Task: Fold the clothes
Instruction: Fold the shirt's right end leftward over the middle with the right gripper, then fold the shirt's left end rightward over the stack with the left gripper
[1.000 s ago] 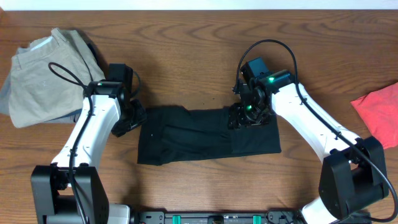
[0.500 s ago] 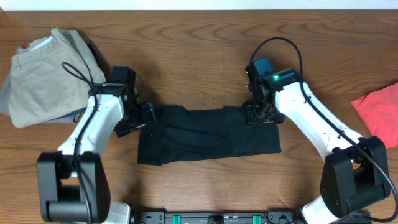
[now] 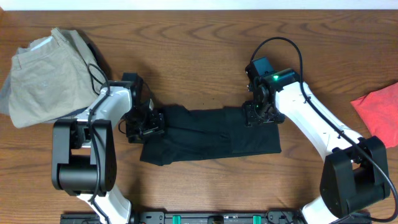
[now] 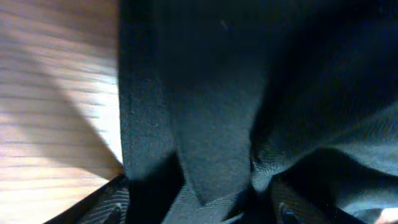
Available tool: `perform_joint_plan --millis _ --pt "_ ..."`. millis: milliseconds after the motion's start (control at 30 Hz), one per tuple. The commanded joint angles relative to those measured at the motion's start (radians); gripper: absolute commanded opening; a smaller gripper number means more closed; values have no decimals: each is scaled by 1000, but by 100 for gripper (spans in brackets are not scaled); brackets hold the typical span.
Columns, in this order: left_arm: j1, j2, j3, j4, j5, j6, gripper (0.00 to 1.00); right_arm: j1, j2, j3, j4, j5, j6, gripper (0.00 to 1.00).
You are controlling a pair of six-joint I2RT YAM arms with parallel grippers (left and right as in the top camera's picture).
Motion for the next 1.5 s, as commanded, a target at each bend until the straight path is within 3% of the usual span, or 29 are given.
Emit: perform_joint_plan --millis 0,100,133,200,233,367,600,800,933,1167,1300,1467 --pt "-39 77 -39 26 70 38 65 -19 3 3 3 18 16 66" --pt "-40 77 -39 31 70 37 39 -19 3 3 3 22 13 66" --pt "-39 77 -39 33 70 37 25 -19 3 3 2 22 13 65" --pt "-36 77 -39 40 70 37 9 -19 3 3 2 22 10 66" --pt "-36 77 -39 45 69 37 6 -19 3 3 2 22 10 65" --pt "-25 75 -18 50 53 35 6 -20 3 3 2 31 10 64" --pt "103 -3 90 -51 -121 -30 6 -99 3 3 -39 139 10 63" --pt "233 -75 197 -150 -134 -47 6 -217 3 3 -43 141 -55 63" --pt "241 -104 270 -239 -130 -63 6 -275 3 3 -43 142 -78 64" --pt "57 -127 364 -289 149 -99 6 -335 3 3 -45 141 -108 64" --pt "-137 -119 360 -222 144 -170 6 -346 3 3 -51 141 -108 64" --pt "-379 -90 358 -82 137 -351 6 -346 3 3 -59 141 -122 65"
